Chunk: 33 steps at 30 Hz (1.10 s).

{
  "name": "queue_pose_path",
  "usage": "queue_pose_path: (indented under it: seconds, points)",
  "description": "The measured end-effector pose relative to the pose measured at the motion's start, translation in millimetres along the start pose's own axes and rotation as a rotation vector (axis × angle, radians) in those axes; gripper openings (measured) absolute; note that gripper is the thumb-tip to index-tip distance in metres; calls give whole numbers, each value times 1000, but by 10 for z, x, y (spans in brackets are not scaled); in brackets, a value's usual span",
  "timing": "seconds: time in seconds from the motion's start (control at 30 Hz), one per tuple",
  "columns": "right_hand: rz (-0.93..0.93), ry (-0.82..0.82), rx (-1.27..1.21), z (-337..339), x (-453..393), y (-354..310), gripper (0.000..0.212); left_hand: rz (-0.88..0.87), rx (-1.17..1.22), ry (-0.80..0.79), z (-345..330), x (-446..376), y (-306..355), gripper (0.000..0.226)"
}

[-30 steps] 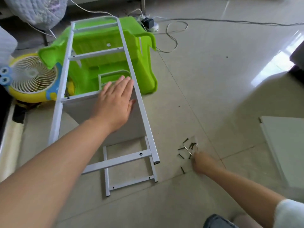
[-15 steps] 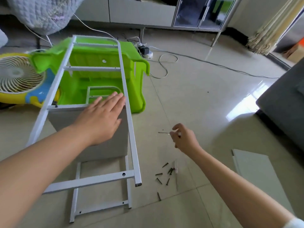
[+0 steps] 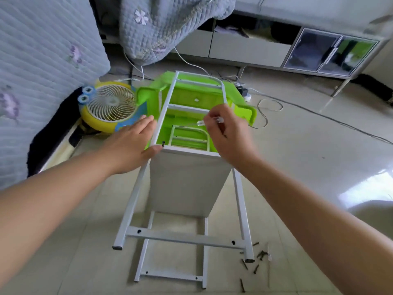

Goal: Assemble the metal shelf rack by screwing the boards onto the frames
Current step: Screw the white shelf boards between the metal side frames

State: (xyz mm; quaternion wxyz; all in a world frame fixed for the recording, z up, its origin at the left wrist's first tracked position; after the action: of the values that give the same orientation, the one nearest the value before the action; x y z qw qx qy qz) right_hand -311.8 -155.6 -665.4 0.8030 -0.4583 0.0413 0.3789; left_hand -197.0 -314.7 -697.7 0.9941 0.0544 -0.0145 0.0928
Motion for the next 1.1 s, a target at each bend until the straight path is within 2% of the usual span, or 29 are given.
queue_pose_path:
  seconds: [0.1, 0.2, 0.3, 0.4, 0.5, 0.53, 0.6, 0.67, 0.8, 1.0, 1.1]
  points:
    - [1, -55, -6, -145, -41, -92, 21, -13, 88, -54, -139, 74, -72, 60]
    - [20, -69, -2, -197, -88, -186, 22, -47, 191, -38, -220, 88, -93, 53]
    - [53, -93, 19, -212, -127, -249, 12, -72, 170, -15, -227, 76, -107, 51]
    - [56, -89, -17, -230, -171, -298, 13, -73, 142, -25, -215, 79, -109, 51]
    - [74, -114, -6, -259, -194, -332, 11, -101, 64, -21, -203, 101, -97, 69]
    - [81, -123, 8, -268, -199, -338, 11, -103, 37, -17, -198, 101, -96, 70]
    - [87, -133, 27, -278, -208, -347, 11, -109, 1, -8, -204, 94, -94, 55]
    - [91, -147, 43, -277, -224, -370, 12, -118, 3, 7, -210, 89, -94, 51]
    - [121, -220, 107, -262, -277, -463, 13, -134, 9, 50, -232, 94, -110, 81]
    - [128, -323, 201, -273, -364, -569, 13, -166, 26, 94, -249, 87, -129, 100]
    - [94, -379, 208, -278, -429, -593, 20, -166, 5, 102, -239, 80, -119, 101]
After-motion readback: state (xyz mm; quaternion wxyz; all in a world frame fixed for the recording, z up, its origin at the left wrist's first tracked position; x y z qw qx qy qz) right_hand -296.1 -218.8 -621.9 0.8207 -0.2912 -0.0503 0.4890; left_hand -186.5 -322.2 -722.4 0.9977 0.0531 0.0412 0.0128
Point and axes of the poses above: each hand's wrist, its own x-axis away from the middle knuckle, its own z-axis out of the back of the hand, y = z × x, the point moved 2 cm from there along -x, towards the middle knuckle, and after that the axes turned 11 degrees about -z, right-handed, at the moved point
